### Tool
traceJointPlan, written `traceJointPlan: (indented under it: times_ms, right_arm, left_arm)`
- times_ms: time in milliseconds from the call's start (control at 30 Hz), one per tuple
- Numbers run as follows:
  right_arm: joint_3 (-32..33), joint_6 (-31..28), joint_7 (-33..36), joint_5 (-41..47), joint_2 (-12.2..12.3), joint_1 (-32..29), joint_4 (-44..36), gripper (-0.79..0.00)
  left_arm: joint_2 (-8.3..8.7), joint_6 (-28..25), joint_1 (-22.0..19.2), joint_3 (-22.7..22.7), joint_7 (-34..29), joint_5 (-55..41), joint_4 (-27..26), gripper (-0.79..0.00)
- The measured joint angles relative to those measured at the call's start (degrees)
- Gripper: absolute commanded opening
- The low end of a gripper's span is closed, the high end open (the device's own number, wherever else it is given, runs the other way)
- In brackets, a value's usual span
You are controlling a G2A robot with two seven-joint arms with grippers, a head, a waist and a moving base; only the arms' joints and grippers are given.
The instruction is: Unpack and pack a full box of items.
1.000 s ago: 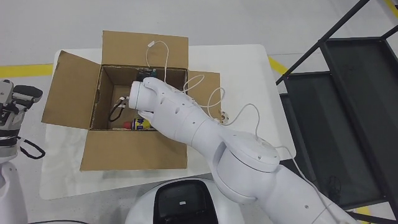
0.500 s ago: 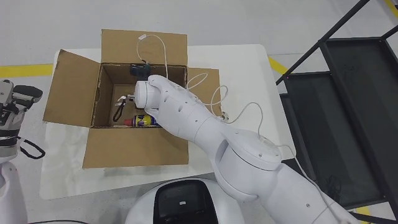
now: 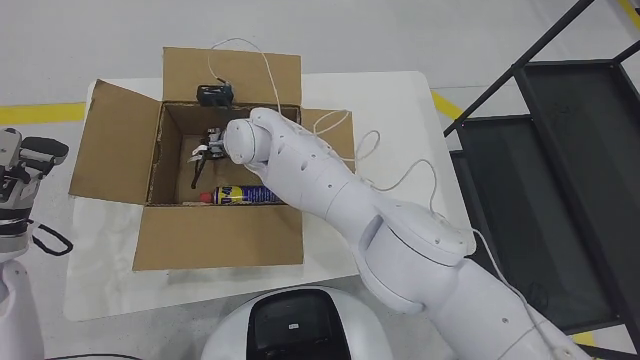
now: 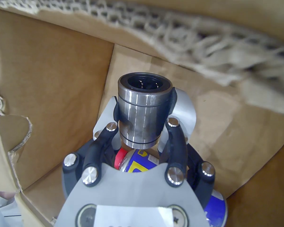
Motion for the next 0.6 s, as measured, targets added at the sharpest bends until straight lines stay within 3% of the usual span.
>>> traceJointPlan:
  times_ms: [267, 467, 600]
  right_arm:
    - [5.41, -1.67, 4.4, -5.63, 6.73, -5.89, -14.74, -0.785]
    - [12.7, 4.03, 11.41, -15.49, 13.44, -15.58, -35.79, -0.785]
    - [20.17, 1.43, 16.02, -19.13, 17.33, -23.97, -49.33, -0.785]
  left_arm:
    - [0.0, 0.0, 0.0, 0.0, 0.0, 0.0, 0.0, 0.0]
    - [0.0, 0.0, 0.0, 0.0, 0.0, 0.0, 0.0, 0.0]
    - [0.0, 0.0, 0.0, 0.0, 0.0, 0.0, 0.0, 0.0]
